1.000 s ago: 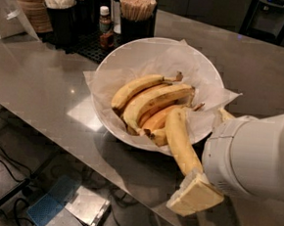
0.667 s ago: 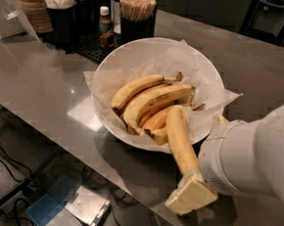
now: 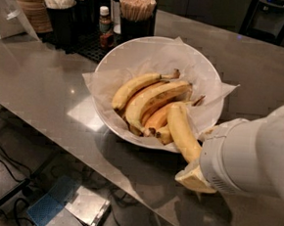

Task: Pick banana from white bowl

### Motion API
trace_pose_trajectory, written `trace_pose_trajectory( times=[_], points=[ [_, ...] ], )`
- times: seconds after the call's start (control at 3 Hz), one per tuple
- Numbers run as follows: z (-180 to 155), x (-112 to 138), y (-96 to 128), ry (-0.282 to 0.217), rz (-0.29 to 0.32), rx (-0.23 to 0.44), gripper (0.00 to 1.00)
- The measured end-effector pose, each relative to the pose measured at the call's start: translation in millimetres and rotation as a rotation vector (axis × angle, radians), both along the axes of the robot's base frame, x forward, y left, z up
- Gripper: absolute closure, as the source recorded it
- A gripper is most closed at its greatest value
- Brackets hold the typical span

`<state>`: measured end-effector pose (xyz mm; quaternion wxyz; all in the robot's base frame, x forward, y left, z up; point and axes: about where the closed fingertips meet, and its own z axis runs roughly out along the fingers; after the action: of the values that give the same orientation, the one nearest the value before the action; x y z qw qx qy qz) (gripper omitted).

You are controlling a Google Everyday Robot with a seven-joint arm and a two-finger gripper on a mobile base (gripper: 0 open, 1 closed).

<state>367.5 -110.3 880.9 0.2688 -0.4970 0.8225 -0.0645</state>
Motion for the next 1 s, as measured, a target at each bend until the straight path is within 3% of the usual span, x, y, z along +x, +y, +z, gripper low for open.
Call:
trace_pose_trajectory(
  times=[0.67, 1.0],
  points=[
    [0.1, 0.0, 0.0, 0.0, 0.0, 0.0, 0.88],
    [0.1, 0.0, 0.0, 0.0, 0.0, 0.0, 1.0]
  ],
)
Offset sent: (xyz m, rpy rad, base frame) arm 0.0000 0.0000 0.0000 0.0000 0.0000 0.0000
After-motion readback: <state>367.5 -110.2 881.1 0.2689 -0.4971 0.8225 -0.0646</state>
